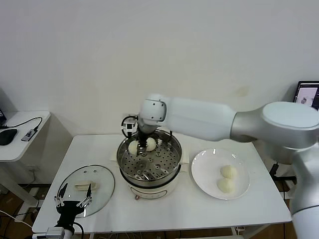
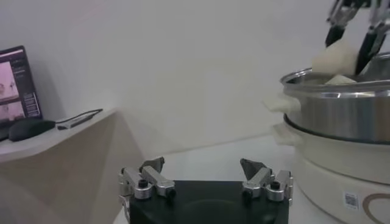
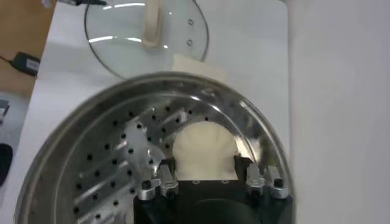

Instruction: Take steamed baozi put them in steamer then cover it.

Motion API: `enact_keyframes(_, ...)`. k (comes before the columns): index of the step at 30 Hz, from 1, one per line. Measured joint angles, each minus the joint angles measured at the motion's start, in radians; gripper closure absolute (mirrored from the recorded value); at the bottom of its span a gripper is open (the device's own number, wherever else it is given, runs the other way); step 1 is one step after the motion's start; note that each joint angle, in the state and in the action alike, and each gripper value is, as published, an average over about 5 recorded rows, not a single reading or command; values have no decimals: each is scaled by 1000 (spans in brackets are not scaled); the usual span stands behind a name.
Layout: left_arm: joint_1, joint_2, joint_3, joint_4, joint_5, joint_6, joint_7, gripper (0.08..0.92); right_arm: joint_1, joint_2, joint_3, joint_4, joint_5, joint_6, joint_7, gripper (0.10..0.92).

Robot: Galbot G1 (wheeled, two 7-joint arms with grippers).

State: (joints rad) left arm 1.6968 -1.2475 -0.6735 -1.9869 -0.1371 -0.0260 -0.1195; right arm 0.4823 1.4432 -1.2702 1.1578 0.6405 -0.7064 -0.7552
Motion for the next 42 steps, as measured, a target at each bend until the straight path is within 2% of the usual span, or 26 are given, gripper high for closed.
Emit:
enact_keyframes(12,-2,2,-1,7,-1,-10,0,177,-57,36,-4,-50,-17,-14,15,419)
enact_keyframes(15,-2,2,-2,9,0,-11,1,177,-61,34,1,-50,-17,-15,15,371)
enact_keyframes(20,-2,-1,-3,7,4,-11,3,177,-50,19,14,-34,-21,-16,1,240)
enact_keyframes(24,-4,-1,-7,10,5,-11,2,177,-13,-16,20,5,-29,-17,-30,206)
enact_keyframes(32,-8,7,-8,23,-1,-11,0,177,102,-160,-5,153,-54,-11,-111,202)
enact_keyframes(42,-5,20,5,22,-1,0,-1,177,195,-467,-36,379,-156,60,-225,203)
